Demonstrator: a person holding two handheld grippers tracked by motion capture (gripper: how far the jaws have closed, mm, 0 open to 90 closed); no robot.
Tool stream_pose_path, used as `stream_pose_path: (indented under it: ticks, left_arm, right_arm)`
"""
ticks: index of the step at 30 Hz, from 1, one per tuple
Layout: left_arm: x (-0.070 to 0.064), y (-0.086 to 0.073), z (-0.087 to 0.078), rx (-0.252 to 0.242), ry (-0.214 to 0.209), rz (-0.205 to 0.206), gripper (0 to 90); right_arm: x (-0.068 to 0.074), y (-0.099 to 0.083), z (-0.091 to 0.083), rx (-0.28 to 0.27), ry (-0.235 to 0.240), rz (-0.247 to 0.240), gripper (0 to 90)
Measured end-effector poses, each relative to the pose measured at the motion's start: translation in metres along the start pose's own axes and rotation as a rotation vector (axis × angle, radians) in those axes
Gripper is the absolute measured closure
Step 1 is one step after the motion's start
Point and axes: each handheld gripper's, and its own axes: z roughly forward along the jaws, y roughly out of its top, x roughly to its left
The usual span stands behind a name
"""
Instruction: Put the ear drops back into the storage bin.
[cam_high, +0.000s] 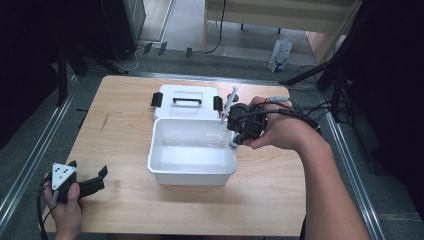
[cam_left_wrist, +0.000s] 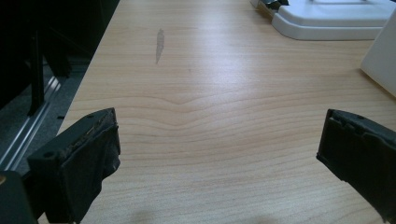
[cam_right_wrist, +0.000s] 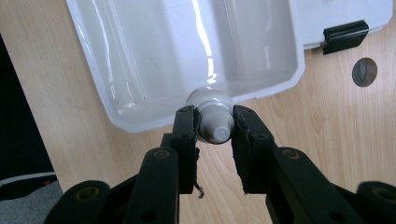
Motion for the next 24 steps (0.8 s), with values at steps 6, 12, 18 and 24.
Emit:
stream_pose_path:
  ticks: [6,12,18,24]
  left_arm:
    - [0.000,0.000,0.000,0.001,0.000,-0.001,0.0]
    - [0.000,0.000,0.000,0.002,0.000,-0.005,0.0]
    - [0.001,0.000,0.000,0.001,0.000,-0.010,0.0]
    - [0.001,0.000,0.000,0.000,0.000,-0.011,0.0]
  right_arm:
    - [0.000,0.008,0.007,-0.006,0.004,-0.025,72.0]
    - [0.000,0.016,0.020,-0.010,-0.006,-0.043,72.0]
    - [0.000,0.019,0.035,-0.007,-0.014,-0.070,72.0]
    - [0.000,0.019,0.045,0.005,-0.022,-0.082,71.9]
